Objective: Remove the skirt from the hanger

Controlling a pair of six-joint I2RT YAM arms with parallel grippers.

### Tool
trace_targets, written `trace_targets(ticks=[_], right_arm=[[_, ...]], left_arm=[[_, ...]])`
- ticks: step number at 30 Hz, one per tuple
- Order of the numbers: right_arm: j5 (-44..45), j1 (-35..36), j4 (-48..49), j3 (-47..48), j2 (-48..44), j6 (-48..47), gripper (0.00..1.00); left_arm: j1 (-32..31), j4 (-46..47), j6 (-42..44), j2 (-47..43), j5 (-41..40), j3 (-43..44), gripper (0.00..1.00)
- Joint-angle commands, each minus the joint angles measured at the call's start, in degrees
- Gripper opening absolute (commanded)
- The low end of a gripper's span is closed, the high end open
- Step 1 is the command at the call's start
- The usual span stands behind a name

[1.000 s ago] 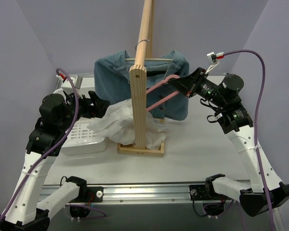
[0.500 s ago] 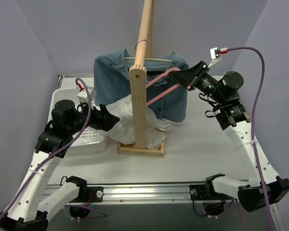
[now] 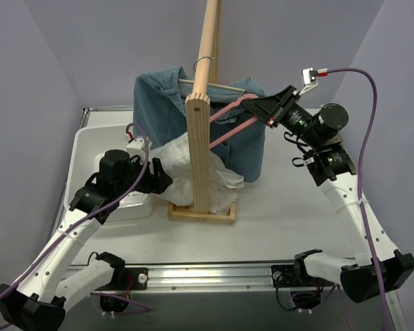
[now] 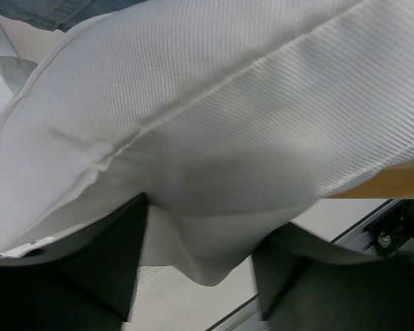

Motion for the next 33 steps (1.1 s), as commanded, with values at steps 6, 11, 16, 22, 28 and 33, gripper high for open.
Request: trace_targets(ticks=[6, 11, 16, 22, 28, 33], right_arm=[[2.1, -0.9, 2.3, 4.6, -1.9, -1.2, 0.0], [2.5, -1.5, -8.6, 8.8, -1.5, -9.0, 0.0], [5.9, -2.2, -27.7, 13.8, -2.7, -22.0, 0.0], [6.8, -2.8, -36.2, 11.5, -7.3, -31.6, 0.0], [4.3, -2.8, -36.5, 5.3, -10.3, -33.4, 0.0], [-0.9, -2.8, -35.6, 5.0, -8.8, -37.4, 0.0]], left_arm=[[-0.2, -1.0, 0.3, -1.9, -8.0, 2.2, 0.16], [-0.2, -3.3, 0.7, -1.0, -7.9, 5.5, 0.02], [0.4, -4.0, 1.4, -0.3, -14.1, 10.5, 0.02], [2.8, -1.7, -0.3, 2.4, -15.5, 17.3, 0.02], [3.1, -1.7, 1.4, 4.3, -17.0, 24.9, 0.02], [3.1, 0.3, -0.1, 1.7, -12.4, 21.0, 0.02]])
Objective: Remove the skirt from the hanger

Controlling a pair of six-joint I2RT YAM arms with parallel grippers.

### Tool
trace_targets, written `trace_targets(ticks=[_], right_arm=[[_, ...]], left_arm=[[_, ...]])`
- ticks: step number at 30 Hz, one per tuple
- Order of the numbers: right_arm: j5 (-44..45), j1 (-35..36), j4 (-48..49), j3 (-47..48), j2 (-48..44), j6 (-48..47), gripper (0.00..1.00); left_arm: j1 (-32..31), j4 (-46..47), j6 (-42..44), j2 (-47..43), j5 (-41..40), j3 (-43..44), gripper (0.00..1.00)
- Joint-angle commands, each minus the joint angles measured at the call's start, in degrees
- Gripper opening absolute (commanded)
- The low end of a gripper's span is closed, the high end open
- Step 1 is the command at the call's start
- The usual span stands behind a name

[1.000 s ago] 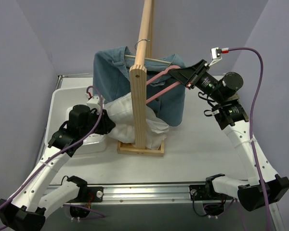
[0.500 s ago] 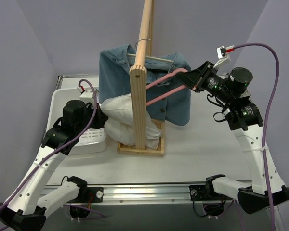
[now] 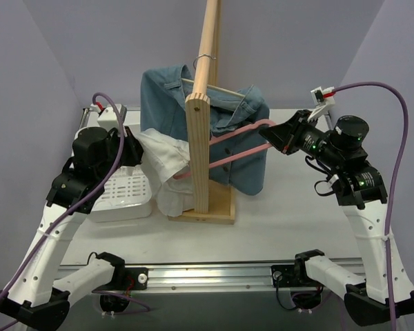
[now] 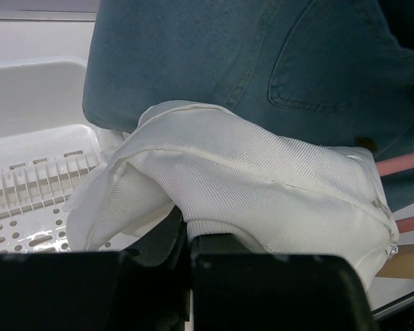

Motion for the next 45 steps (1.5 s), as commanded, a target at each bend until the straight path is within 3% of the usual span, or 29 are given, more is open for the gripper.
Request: trace_targets(ticks=[1, 6, 10, 14, 16, 24, 32, 37, 45], right_arm=[[-5.4, -0.5, 1.6, -0.6, 1.7, -5.9, 0.0], [-16.8, -0.6, 9.4, -2.0, 3.2, -4.2, 0.0], [-27.5, -0.5, 8.0, 1.6, 6.8, -8.4, 0.0], [-35.5, 0.8, 26.6, -4.1, 6.0, 2.8, 0.0], [-36.6, 1.7, 28.8, -4.2, 7.2, 6.0, 0.0], [-29.6, 10.6, 13.8, 5.0, 16.2, -5.5, 0.0], [-24.8, 12.2, 7.9, 4.5, 19.4, -9.6, 0.0], [-24.1, 12.2, 5.1, 3.5, 17.9, -12.9, 0.0], [-25.8, 12.2, 1.4, 2.4, 16.6, -16.6, 0.0]], left_arm=[[0.6, 5.9, -0.7, -2.9, 1.7, -0.5, 0.02], [0.6, 4.1, 1.7, -6.6, -1.6, -1.7, 0.02], [0.7, 2.4, 5.0, -6.3, -4.0, 1.8, 0.02], [0.7, -2.8, 7.9, -0.8, -1.2, 11.0, 0.02], [0.7, -2.8, 7.9, 0.1, 0.4, 13.0, 0.02], [0.7, -1.3, 4.9, 2.2, 8.0, 22.2, 0.02], [0.7, -0.8, 6.0, 2.8, 6.2, 28.1, 0.02], [0.7, -2.2, 9.6, 4.4, -1.4, 30.9, 0.02], [0.8, -1.4, 16.2, 8.8, -20.2, 33.3, 0.02]])
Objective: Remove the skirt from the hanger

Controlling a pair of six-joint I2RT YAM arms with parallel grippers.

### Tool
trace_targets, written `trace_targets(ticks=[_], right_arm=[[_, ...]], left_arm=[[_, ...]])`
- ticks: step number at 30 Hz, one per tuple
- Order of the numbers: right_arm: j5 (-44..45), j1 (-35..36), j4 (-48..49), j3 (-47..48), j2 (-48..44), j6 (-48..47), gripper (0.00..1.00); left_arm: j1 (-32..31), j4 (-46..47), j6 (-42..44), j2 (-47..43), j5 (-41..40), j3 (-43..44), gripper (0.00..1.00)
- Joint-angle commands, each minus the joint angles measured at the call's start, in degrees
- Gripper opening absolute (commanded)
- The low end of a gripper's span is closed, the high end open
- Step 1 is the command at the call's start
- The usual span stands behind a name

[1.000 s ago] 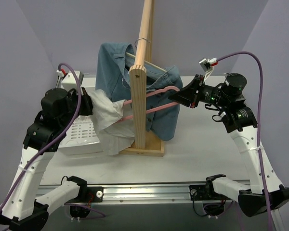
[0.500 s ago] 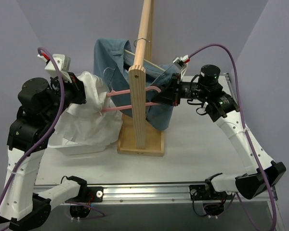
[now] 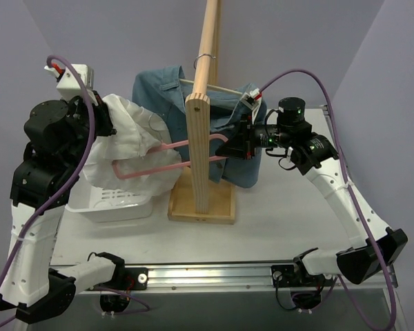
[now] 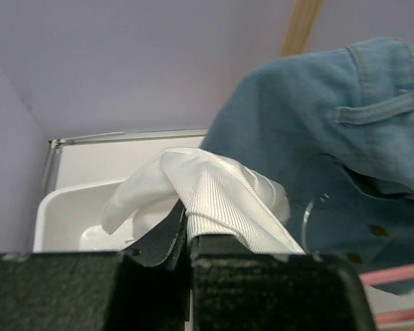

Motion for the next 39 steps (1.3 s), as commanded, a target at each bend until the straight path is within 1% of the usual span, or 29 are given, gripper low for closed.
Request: trace_targets(ticks=[1, 5, 8, 11, 12, 13, 16, 18, 22, 26, 28, 32, 33, 34, 35, 36, 38, 39], right_arm=[[-0.7, 0.3, -1.4, -1.6, -2.8, -2.8, 0.0], [-0.7, 0.2, -1.3, -3.0, -4.7, -2.8, 0.0], [-0.9, 0.2, -2.3, -3.3, -6.0, -3.5, 0.0], [-0.8, 0.2, -3.8, -3.4, -7.2, -5.1, 0.0], [-0.7, 0.1, -3.6, -3.6, -7.3, -5.2, 0.0], [-0.7, 0.2, -3.4, -3.8, -7.7, -5.2, 0.0], [-0.6, 0.1, -0.6, -5.1, -8.5, -3.1, 0.0], [-0.7, 0.0, 0.4, -5.5, -8.7, -2.5, 0.0], [-0.7, 0.0, 0.5, -5.6, -8.2, -3.0, 0.0], [-0.8, 0.0, 1.5, -6.9, -8.5, -2.3, 0.0], [-0.7, -0.1, 0.6, -6.9, -8.8, -3.7, 0.0], [-1.1, 0.0, 1.9, -7.6, -8.4, -2.5, 0.0], [-1.3, -0.1, 3.0, -8.1, -8.7, -2.1, 0.0], [-1.4, 0.0, 3.5, -8.5, -8.8, -1.5, 0.0], [-1.4, 0.0, 3.1, -8.6, -9.0, -1.4, 0.0], [-1.5, -0.1, 2.4, -8.3, -9.1, -1.9, 0.0], [-1.5, -0.1, 0.8, -8.3, -9.3, -3.2, 0.0], [-1.1, -0.1, 0.9, -8.8, -9.8, -3.3, 0.0]], left_arm=[[-0.2, 5.8, 6.1, 1.9, -10.3, 4.8, 0.02], [0.4, 2.6, 9.5, 5.2, -14.4, 11.6, 0.02], [0.6, 3.4, 12.2, 5.8, -16.8, 12.5, 0.02], [0.7, 1.5, 14.6, 8.7, -18.9, 17.4, 0.02], [0.7, 0.2, 15.2, 10.6, -19.7, 20.3, 0.02], [0.7, -0.2, 16.5, 11.2, -21.6, 21.3, 0.02], [0.7, 0.7, 17.7, 11.4, -24.4, 23.0, 0.02], [0.7, 2.4, 18.9, 10.9, -25.1, 23.5, 0.02], [0.7, 1.2, 19.3, 10.9, -25.2, 25.7, 0.02], [0.7, 3.1, 20.8, 9.1, -26.5, 22.2, 0.02], [0.7, 3.6, 20.7, 8.3, -25.4, 21.0, 0.02], [0.7, 2.3, 17.5, 7.2, -21.0, 14.0, 0.02], [0.7, 2.5, 16.2, 6.5, -18.4, 9.6, 0.02], [0.7, 3.0, 15.5, 6.0, -17.8, 7.1, 0.02], [0.7, 3.7, 15.1, 5.6, -16.7, 4.5, 0.02], [0.7, 5.9, 14.3, 4.6, -14.9, -1.4, 0.02], [0.7, 7.6, 12.7, 3.8, -13.6, -6.2, 0.02], [0.8, 8.0, 10.9, 3.7, -12.9, -10.3, 0.02]])
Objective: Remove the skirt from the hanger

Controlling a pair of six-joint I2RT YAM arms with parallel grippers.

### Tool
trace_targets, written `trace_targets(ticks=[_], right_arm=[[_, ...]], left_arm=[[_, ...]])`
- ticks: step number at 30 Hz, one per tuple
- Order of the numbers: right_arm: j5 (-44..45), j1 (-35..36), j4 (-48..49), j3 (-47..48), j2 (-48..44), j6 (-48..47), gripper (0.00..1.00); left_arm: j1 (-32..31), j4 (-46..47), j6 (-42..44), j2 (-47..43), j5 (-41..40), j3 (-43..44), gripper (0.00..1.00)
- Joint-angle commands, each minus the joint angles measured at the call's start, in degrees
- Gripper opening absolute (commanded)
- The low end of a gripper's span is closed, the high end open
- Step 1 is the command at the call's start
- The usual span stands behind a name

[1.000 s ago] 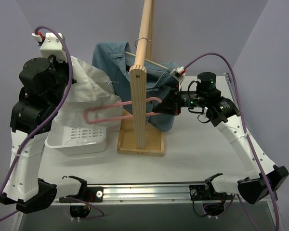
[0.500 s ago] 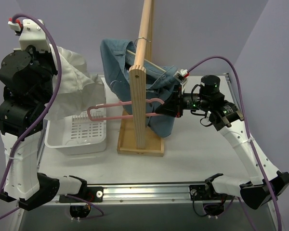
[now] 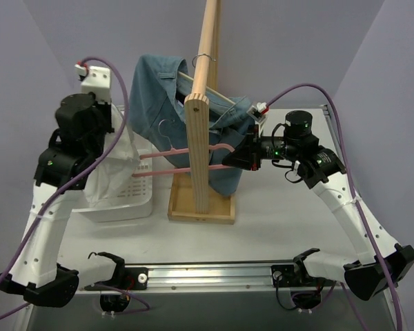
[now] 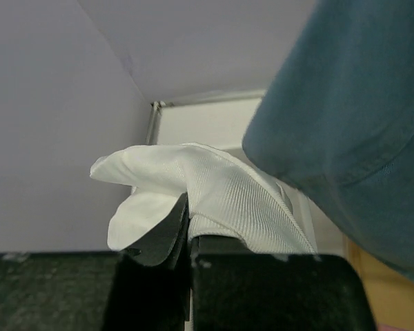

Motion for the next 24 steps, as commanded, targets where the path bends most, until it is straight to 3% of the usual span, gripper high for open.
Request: trace_targets(ticks=[1, 3, 11, 14, 18, 24], right_arm=[[-2.8, 0.1, 0.3, -0.7, -3.0, -0.2, 0.0], [-2.3, -0.1, -0.1, -0.8, -3.4, -0.4, 0.0], [-2.1, -0.6, -0.7, -2.6, -4.6, -1.0, 0.0], [-2.0, -1.0, -2.8, -2.9, -5.3, -2.6, 0.0], [-2.3, -1.7, -2.9, -2.8, -5.8, -2.3, 0.0], [-3.5, -2.0, -4.9, 0.2, -3.8, -4.1, 0.0]], left_arm=[[0.5, 5.9, -5.0, -0.1, 7.6, -8.6, 0.02], [1.4, 7.4, -9.2, -0.3, 11.3, -14.0, 0.02], [12.9, 14.2, -22.1, 2.1, 41.0, -26.7, 0.02], [16.8, 16.7, -27.3, 1.4, 43.2, -33.3, 0.02], [27.0, 22.6, -38.5, -1.4, 49.3, -42.2, 0.02], [30.4, 23.6, -45.1, 0.0, 49.4, -46.3, 0.02]])
